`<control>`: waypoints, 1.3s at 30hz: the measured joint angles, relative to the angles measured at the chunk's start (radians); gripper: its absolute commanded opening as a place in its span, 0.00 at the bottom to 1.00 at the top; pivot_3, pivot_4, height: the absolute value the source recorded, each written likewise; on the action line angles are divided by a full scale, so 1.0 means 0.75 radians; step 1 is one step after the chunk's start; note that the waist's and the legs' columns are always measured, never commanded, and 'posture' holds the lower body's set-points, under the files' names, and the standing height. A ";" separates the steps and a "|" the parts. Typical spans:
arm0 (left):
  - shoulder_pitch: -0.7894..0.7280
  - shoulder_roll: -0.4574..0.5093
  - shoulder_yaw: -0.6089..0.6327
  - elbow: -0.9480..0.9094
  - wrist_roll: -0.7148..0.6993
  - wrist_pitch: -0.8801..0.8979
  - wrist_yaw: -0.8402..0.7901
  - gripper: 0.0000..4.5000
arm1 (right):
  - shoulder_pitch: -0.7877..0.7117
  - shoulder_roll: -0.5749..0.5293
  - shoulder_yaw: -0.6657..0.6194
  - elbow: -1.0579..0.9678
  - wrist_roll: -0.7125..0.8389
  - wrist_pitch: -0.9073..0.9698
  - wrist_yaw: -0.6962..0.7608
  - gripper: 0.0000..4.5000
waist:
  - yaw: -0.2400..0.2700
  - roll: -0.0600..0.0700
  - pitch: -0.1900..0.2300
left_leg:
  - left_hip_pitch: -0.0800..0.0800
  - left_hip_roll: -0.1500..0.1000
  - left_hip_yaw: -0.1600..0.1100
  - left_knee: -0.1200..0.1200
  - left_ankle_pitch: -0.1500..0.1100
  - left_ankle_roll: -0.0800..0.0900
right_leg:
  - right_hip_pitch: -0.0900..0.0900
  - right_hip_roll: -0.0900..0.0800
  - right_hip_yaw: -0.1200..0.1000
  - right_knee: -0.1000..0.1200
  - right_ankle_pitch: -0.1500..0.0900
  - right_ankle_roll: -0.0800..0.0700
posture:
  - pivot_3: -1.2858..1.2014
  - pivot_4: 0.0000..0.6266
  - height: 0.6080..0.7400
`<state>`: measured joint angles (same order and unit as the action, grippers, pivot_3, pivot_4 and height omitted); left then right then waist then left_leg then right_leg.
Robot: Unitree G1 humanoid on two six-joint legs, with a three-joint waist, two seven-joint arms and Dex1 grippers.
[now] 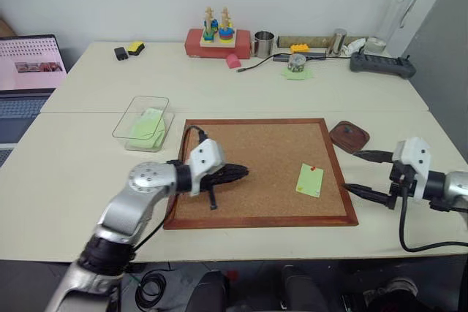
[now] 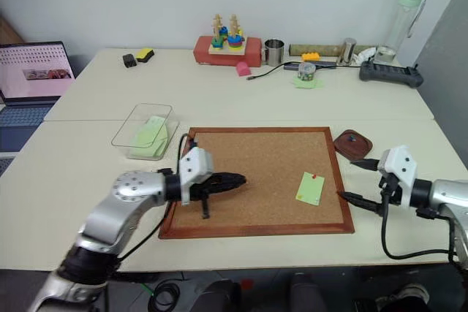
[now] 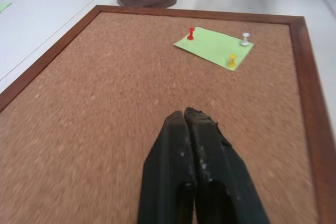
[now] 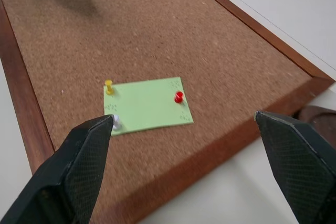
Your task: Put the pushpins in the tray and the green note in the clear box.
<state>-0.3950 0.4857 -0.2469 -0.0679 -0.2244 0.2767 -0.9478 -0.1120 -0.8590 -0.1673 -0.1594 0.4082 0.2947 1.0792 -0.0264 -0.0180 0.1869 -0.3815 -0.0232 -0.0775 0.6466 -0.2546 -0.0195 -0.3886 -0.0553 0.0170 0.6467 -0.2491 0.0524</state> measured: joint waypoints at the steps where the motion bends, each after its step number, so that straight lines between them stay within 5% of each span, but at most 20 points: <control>1: -0.005 -0.018 -0.016 0.030 0.012 -0.020 0.000 0.00 | -0.010 0.007 0.016 0.000 -0.004 0.004 -0.007 1.00 | 0.000 0.000 0.000 | 0.000 0.000 0.000 0.000 0.000 0.000 | 0.000 0.000 0.000 0.000 0.000 0.000 | 0.52 0.24 1.00; 8: -0.034 -0.127 -0.050 0.313 0.114 -0.174 0.034 0.00 | -0.133 0.086 0.145 0.084 -0.100 0.012 -0.079 1.00 | 0.000 0.000 0.000 | 0.000 0.000 0.000 0.000 0.000 0.000 | -0.001 0.000 0.000 0.000 0.000 0.000 | 0.52 0.24 1.00; 17: -0.053 -0.160 -0.055 0.364 0.143 -0.233 0.028 0.00 | -0.284 0.215 0.262 0.334 -0.197 -0.055 -0.105 1.00 | 0.001 0.001 -0.001 | 0.000 -0.001 -0.001 0.000 0.000 0.000 | 0.000 -0.001 -0.001 0.001 0.001 0.001 | 0.52 0.24 1.00; 36: -0.039 -0.150 -0.040 0.354 0.147 -0.230 0.029 0.00 | -0.320 0.277 0.298 0.503 -0.227 -0.178 -0.068 0.06 | -0.003 0.001 -0.001 | 0.001 -0.001 -0.002 0.000 0.000 0.000 | 0.000 0.000 0.000 0.002 0.001 0.000 | 0.52 0.24 1.00; 39: -0.038 -0.146 -0.040 0.353 0.147 -0.230 0.029 0.00 | -0.320 0.277 0.302 0.503 -0.221 -0.177 -0.052 0.00 | -0.004 0.001 -0.001 | 0.001 0.000 -0.002 0.000 0.000 0.000 | 0.000 0.000 0.000 0.002 0.001 0.000 | 0.52 0.24 1.00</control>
<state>-0.4235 0.3763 -0.2772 0.1965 -0.1142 0.1046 -0.9260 -0.3517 -0.6510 0.0590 0.2178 0.2424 0.1623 1.0403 -0.0291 -0.0170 0.1859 -0.3804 -0.0236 -0.0792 0.6467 -0.2546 -0.0196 -0.3888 -0.0555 0.0172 0.6482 -0.2485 0.0528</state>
